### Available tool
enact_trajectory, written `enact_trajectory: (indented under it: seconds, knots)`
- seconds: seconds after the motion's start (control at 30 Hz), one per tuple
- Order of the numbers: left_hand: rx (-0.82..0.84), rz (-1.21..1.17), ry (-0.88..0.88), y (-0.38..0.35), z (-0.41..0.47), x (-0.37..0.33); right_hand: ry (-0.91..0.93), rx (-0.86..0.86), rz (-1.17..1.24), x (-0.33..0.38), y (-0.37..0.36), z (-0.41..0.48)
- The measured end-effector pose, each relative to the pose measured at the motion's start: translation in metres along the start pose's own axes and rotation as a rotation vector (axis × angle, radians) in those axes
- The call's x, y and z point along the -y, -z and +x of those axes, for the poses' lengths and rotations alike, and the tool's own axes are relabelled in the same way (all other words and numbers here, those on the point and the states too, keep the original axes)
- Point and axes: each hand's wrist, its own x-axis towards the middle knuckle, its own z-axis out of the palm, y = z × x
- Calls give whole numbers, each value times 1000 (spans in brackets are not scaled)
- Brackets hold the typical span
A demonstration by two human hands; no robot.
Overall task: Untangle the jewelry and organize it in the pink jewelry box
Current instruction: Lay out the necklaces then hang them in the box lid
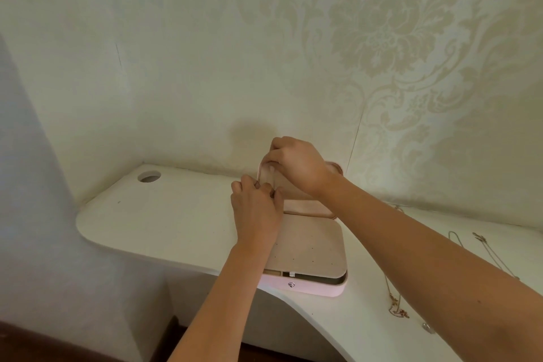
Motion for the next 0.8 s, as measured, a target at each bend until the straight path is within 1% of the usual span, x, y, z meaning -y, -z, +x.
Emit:
enact_trajectory:
  seconds: [0.1,0.3,0.4,0.6,0.7,0.8]
  knots:
    - [3,1,0,-1,0,0,42,-65,7,-5,-4,-3]
    - [-2,-13,17,1,1,-1,93,-110,19,-10,-5,-2]
    - [57,-20,39,1,1,-1,103,-115,17,-13,-10,-2]
    - [113,-23,70,5,1,0,111,-102,54,-17,-13,-3]
    - [208,-71,146,6,4,1,43,-89,146,-17,0,-8]
    - [284,-183,206,9,5,1,-9,-67,201,-23,19,-21]
